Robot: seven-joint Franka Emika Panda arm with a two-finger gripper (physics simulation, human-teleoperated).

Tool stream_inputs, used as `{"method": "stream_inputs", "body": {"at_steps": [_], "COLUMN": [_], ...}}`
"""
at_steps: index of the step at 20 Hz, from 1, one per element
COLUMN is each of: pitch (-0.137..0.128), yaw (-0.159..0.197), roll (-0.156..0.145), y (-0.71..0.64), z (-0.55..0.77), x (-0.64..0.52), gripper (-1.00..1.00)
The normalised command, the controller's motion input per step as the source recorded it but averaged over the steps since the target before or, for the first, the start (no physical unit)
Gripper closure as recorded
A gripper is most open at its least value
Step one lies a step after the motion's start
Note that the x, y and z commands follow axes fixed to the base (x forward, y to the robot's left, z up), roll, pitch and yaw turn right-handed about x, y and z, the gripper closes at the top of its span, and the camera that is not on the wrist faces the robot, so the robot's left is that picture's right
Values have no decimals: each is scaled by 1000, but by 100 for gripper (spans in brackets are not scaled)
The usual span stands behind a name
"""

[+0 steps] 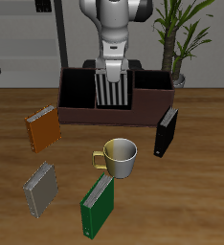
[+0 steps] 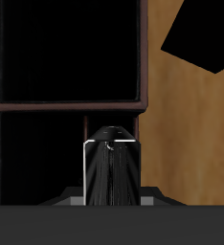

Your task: Place the striped book into the back desk caddy's front compartment

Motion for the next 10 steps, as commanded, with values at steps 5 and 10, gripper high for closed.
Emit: {"method": "stream_inputs", "body": {"at_steps": [5,10], "pitch": [32,30], "yaw": [15,9], "roll": [3,-1], "y": [-13,-5], "z": [-215,-194], "x": [31,36], "gripper": [100,100]}}
